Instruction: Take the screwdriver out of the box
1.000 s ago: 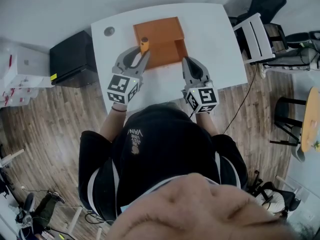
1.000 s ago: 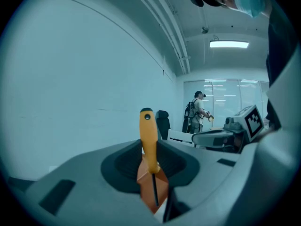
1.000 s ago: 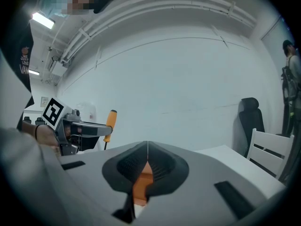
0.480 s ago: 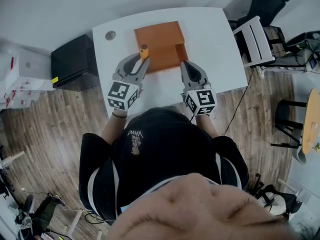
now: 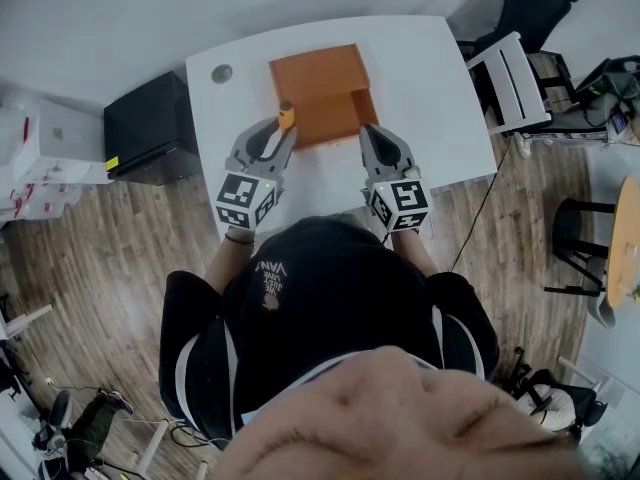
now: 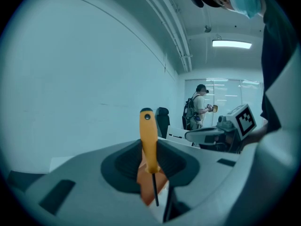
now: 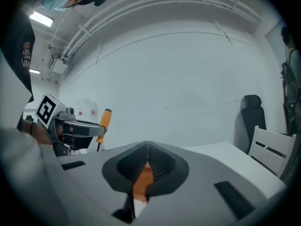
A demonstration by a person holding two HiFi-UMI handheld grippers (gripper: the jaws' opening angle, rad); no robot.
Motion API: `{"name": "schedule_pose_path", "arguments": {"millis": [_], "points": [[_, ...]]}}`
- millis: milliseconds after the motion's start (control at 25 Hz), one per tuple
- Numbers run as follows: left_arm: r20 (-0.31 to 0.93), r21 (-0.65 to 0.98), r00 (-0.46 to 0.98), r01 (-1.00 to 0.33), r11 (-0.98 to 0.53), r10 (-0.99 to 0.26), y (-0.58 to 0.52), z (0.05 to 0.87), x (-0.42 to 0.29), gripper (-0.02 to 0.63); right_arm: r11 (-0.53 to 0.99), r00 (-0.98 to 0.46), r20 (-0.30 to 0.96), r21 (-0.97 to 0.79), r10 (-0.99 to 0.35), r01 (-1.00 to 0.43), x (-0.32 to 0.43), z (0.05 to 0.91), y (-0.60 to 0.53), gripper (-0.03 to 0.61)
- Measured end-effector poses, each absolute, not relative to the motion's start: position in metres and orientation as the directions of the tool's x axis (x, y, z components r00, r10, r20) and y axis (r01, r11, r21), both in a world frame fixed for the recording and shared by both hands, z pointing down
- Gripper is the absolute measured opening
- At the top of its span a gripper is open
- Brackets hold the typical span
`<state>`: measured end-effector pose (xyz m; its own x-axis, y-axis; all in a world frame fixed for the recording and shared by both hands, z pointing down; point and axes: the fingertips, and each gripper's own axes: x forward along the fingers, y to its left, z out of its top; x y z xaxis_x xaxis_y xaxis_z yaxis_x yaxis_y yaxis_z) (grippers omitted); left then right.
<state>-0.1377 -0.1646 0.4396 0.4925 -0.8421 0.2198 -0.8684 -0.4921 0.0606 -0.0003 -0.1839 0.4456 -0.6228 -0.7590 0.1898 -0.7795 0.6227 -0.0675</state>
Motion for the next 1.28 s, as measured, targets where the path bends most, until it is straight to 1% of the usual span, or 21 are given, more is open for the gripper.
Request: {"name": "schedule_pose_path", "arguments": {"millis": [240,440,1280], "points": [[0.218,0.055,0.490,-0.870,-0.491,-0.844,-0.1626,0.4398,-0.1372,0.103,0.622,-0.621,0.199,-0.067,-0.758,-0.780,-0.0001,0.4490,-0.1846,0.012],[0.216,0.057,0.489,-0.870,-0.489,-0.845,-0.1624,0.4388,-0.1386,0.103,0.617,-0.605,0.223,-0.023,-0.764,-0.787,0.0001,0.4516,-0.1842,0.011],[0.221,0.079,0.508,-0.860,-0.504,-0.832,-0.1658,0.4419,-0.1324,0.103,0.611,-0.600,0.229,-0.028,-0.766,-0.791,0.0008,0.4535,-0.1901,0.011]]}}
